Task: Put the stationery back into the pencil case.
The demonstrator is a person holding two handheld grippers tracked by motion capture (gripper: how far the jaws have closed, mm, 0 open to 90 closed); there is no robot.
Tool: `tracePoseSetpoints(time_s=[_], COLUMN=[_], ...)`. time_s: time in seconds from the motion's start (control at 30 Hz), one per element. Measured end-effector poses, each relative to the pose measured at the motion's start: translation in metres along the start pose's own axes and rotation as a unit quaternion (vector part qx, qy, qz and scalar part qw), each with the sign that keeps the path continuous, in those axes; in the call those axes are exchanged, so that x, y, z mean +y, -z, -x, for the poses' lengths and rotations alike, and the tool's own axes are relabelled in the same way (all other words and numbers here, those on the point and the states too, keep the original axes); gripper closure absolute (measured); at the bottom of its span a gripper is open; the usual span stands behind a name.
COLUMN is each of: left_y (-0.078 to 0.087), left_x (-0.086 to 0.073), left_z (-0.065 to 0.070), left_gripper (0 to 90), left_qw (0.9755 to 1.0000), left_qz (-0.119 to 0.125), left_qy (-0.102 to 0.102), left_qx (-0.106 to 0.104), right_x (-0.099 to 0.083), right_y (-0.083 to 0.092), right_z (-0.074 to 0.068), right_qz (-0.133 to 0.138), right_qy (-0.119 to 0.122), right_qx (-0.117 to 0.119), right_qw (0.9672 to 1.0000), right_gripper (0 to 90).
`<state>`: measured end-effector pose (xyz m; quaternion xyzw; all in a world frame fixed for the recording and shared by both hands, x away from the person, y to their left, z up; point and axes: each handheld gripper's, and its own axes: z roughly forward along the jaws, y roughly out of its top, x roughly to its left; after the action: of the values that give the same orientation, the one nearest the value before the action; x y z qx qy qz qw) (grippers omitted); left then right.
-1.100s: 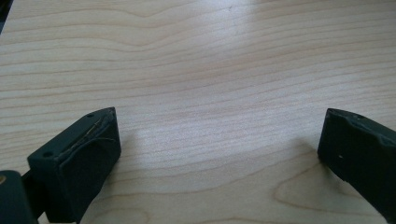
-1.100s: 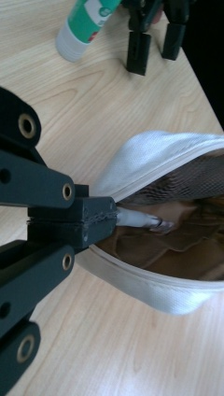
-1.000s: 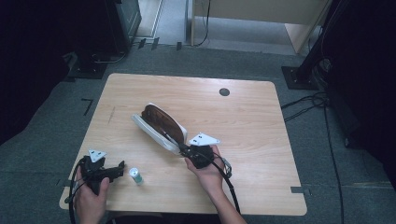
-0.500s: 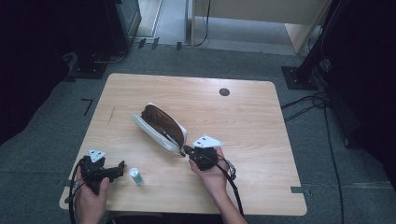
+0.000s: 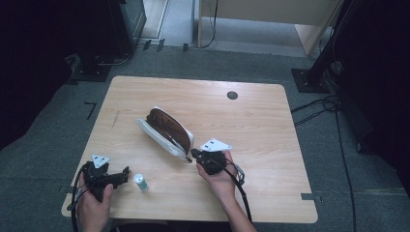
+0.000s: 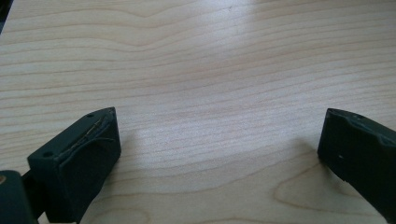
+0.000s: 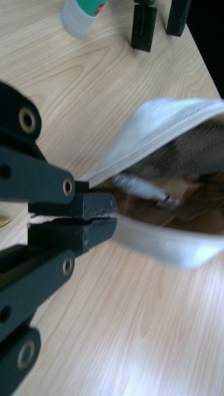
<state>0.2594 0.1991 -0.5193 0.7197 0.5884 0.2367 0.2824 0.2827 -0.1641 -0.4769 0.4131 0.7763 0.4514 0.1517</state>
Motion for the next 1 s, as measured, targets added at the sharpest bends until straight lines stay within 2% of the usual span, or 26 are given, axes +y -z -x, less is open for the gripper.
tracePoseSetpoints(time_s=[0.1,0.17,0.23,0.33,0.5,0.57,0.73,0.93,1.0], left_y=[0.000,0.000,0.000,0.000,0.000,0.000,0.000,0.000,0.000], left_x=[0.000,0.000,0.000,0.000,0.000,0.000,0.000,0.000,0.000], left_z=[0.000,0.000,0.000,0.000,0.000,0.001,0.001,0.001,0.001], left_gripper=[0.0,0.0,0.0,0.0,0.0,0.0,0.0,0.0,0.0], left_qw=[1.0000,1.0000,1.0000,1.0000,1.0000,1.0000,1.0000,1.0000,1.0000], left_qz=[0.000,0.000,0.000,0.000,-0.001,0.000,0.000,0.000,0.000], left_qy=[0.000,0.000,0.000,0.000,-0.003,-0.003,-0.003,-0.003,-0.003], left_qx=[0.000,0.000,0.000,0.000,-0.001,-0.001,-0.002,-0.002,-0.002], right_x=[-0.009,-0.018,-0.027,-0.043,-0.062,-0.067,-0.072,-0.075,-0.075], right_y=[0.012,0.019,0.024,0.028,0.034,0.035,0.033,0.033,0.033], right_z=[0.011,0.015,0.018,0.020,0.022,0.021,0.014,0.013,0.012], right_qz=[-0.009,-0.016,-0.027,-0.050,-0.058,-0.063,-0.075,-0.061,-0.062], right_qy=[-0.013,-0.016,-0.010,0.001,0.018,0.029,0.077,0.073,0.072], right_qx=[0.012,0.012,0.015,0.018,0.022,0.017,0.007,0.005,-0.002], right_qw=[0.9998,0.9997,0.9995,0.9986,0.9979,0.9974,0.9942,0.9955,0.9955], right_gripper=[76.7,67.8,56.2,46.8,44.1,43.1,41.8,43.2,43.5])
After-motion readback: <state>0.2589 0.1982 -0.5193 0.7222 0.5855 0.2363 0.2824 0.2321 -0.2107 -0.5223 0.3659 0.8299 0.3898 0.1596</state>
